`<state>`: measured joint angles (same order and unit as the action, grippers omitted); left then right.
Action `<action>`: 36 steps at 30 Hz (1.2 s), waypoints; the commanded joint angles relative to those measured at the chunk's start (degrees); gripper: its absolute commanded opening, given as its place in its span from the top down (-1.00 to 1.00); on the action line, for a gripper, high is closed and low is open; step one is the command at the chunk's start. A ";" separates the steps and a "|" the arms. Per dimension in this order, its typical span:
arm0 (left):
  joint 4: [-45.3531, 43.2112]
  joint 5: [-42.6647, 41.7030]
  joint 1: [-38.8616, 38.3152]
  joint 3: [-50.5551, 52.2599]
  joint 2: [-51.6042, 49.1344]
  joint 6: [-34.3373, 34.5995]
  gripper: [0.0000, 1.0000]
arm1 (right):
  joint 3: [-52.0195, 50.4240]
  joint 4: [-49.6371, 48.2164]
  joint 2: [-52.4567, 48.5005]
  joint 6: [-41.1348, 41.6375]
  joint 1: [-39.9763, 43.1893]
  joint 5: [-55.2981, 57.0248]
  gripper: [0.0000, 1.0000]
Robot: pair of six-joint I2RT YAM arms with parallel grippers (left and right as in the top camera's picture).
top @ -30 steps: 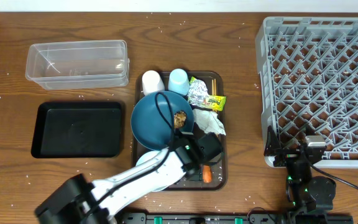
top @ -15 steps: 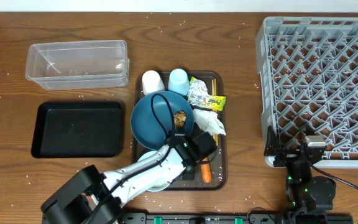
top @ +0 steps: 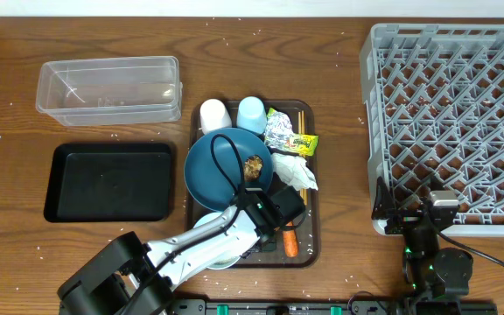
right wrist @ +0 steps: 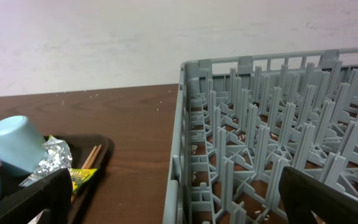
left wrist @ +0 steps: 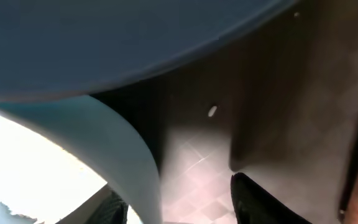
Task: Sort waste into correct bins and load items into the dishwasher rack
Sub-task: 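Grasp the rim of the light-blue rice bowl with the left gripper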
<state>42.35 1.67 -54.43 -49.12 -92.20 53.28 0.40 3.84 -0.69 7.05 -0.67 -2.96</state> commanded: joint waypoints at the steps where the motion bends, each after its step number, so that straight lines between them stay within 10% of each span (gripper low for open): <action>1: -0.07 -0.09 0.02 0.26 -0.24 0.61 0.07 | -0.09 0.22 0.31 -0.28 -0.37 -0.04 -0.98; 25: 0.31 -0.22 0.04 3.54 0.59 0.63 0.88 | -0.09 0.22 0.31 -0.28 -0.37 -0.04 -0.99; 36: 1.05 -2.71 0.04 2.93 8.55 0.63 0.88 | -0.09 0.22 0.31 -0.28 -0.37 -0.02 -0.99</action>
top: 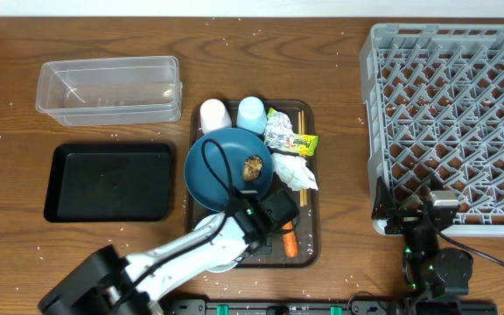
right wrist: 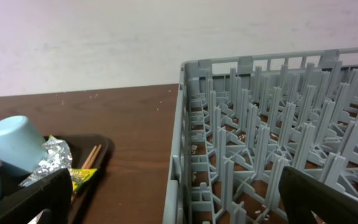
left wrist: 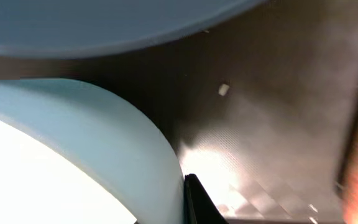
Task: Sort waste into correct bins and load items into the dishwasher rack
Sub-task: 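Grasp the rim of the light-blue rice bowl with the left gripper, then lift the bowl and carry it left over the black tray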
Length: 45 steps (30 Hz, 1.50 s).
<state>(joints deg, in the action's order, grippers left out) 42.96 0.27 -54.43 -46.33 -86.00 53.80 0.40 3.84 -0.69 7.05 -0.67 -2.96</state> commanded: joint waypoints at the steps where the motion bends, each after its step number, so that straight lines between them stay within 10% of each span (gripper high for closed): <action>1: 0.46 -1.75 0.04 0.13 3.37 0.11 0.88 | -0.09 0.22 0.31 -0.28 -0.37 -0.04 -0.99; 10: 4.68 -2.43 4.31 0.13 15.39 -1.40 0.88 | -0.09 0.22 0.31 -0.28 -0.37 -0.04 -0.99; 24: 2.91 -4.37 34.10 0.13 36.46 -22.91 0.87 | -0.09 0.22 0.31 -0.28 -0.37 -0.04 -0.98; 45: -17.33 -37.92 65.40 0.15 15.85 -29.81 0.88 | -0.09 0.22 0.31 -0.28 -0.37 -0.04 -0.98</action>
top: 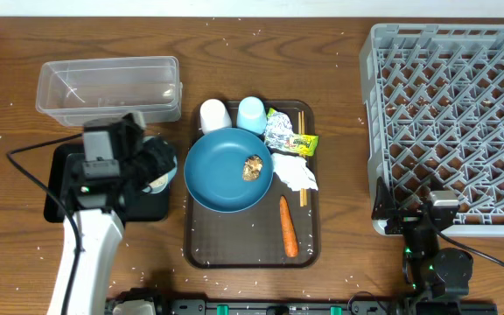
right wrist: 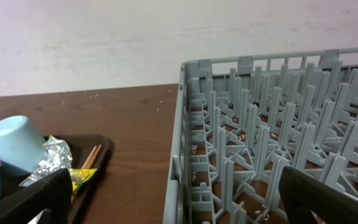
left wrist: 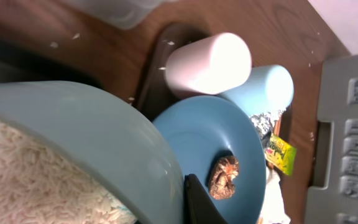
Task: Sort waste into correct bins and load items into the dishwasher rack
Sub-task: 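Lift the bowl and carry it left over the black tray, then tilt the bowl with the left gripper to pour rice onto the black tray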
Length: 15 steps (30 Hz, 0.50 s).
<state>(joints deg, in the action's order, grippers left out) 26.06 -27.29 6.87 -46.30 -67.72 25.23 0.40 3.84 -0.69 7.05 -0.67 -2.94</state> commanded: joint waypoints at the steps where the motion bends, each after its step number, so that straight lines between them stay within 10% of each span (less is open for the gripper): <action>1: -0.50 -12.52 5.90 0.13 -3.63 -1.27 0.88 | -0.09 0.22 0.31 -0.28 -0.37 -0.07 -0.98; 8: -3.93 -38.88 17.90 0.13 -11.23 -5.57 0.88 | -0.09 0.22 0.31 -0.28 -0.37 -0.07 -0.99; 15: -3.74 -43.74 23.93 0.13 -16.55 -6.80 0.88 | -0.09 0.22 0.31 -0.28 -0.37 -0.07 -0.99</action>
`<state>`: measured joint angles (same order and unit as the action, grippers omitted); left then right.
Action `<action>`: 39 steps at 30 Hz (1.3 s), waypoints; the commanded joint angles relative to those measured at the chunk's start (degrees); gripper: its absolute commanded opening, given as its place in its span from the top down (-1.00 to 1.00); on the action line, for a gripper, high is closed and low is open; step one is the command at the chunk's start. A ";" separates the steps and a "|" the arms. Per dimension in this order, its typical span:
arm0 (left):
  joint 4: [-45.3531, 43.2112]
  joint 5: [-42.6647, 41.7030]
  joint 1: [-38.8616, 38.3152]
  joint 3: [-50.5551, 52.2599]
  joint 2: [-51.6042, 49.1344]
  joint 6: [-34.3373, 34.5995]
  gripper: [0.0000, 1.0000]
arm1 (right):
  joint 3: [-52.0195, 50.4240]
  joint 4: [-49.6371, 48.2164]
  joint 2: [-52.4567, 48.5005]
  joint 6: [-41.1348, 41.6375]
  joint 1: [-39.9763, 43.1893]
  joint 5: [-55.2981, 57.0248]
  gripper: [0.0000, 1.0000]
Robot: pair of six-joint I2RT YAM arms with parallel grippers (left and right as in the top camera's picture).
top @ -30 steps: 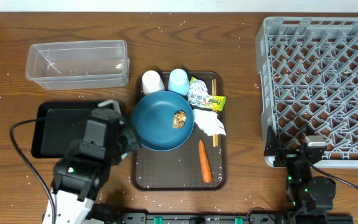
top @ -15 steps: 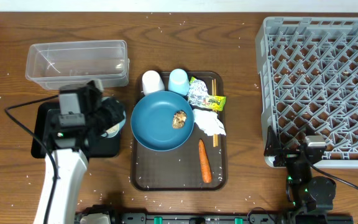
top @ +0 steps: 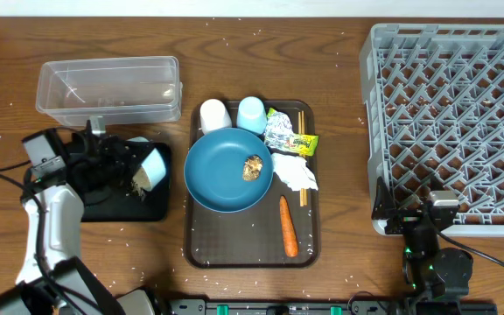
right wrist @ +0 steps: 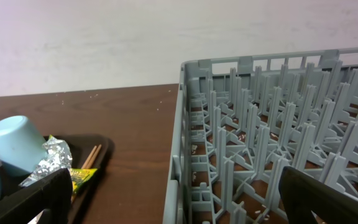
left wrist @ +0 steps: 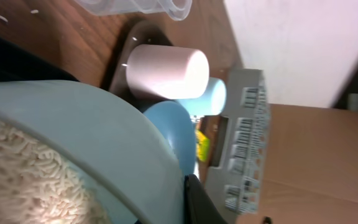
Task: Sort waste into correct bins and load items into the dishwasher rack
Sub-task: 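Tilt the bowl with the left gripper to pour rice onto the black tray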
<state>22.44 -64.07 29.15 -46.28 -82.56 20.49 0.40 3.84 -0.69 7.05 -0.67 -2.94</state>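
Observation:
My left gripper [top: 129, 166] is shut on the rim of a light blue bowl [top: 150, 166]. It holds the bowl tipped on its side over the black tray [top: 86, 197]. White rice [left wrist: 17, 168] fills the bowl and shows at its mouth. In the left wrist view one black finger [left wrist: 196, 200] presses the bowl's wall; the other is hidden. A blue plate [top: 226, 171] with a brown food scrap [top: 253, 167] lies on the brown tray [top: 234, 249]. My right gripper [right wrist: 182, 205] is open and holds nothing, beside the grey dishwasher rack [top: 449, 122].
A clear plastic container [top: 108, 87] stands behind the black tray. On the brown tray are a white cup [top: 214, 115], a light blue cup [top: 251, 114], a foil wrapper [top: 280, 131], a yellow packet [top: 304, 143], chopsticks [top: 301, 115], a crumpled tissue [top: 297, 173] and a carrot [top: 288, 226].
The bowl has tipped from nearly level onto its side over the black tray's right part, its mouth now facing the tray. The left arm now sits further left. The right arm is unmoved.
My left gripper first stood with its fingers at the bowl's rim at the front of the brown tray. Then it was shut on the rim there. Later the bowl was up over the black tray, and now it is tipped there.

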 commanded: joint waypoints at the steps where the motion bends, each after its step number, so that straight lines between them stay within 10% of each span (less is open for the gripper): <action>1: -0.31 -8.11 2.21 0.11 -2.49 -2.05 0.88 | -0.09 0.22 0.31 -0.28 -0.37 -0.07 -0.98; 16: -3.98 -26.03 11.15 0.09 -7.06 -1.07 0.88 | -0.09 0.22 0.31 -0.28 -0.37 -0.07 -0.98; 39: -5.88 -26.05 13.90 0.09 -6.40 13.88 0.88 | -0.09 0.22 0.31 -0.28 -0.37 -0.07 -0.98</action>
<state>16.08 -88.60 42.65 -46.17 -89.43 29.10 0.40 3.84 -0.69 7.05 -0.67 -2.96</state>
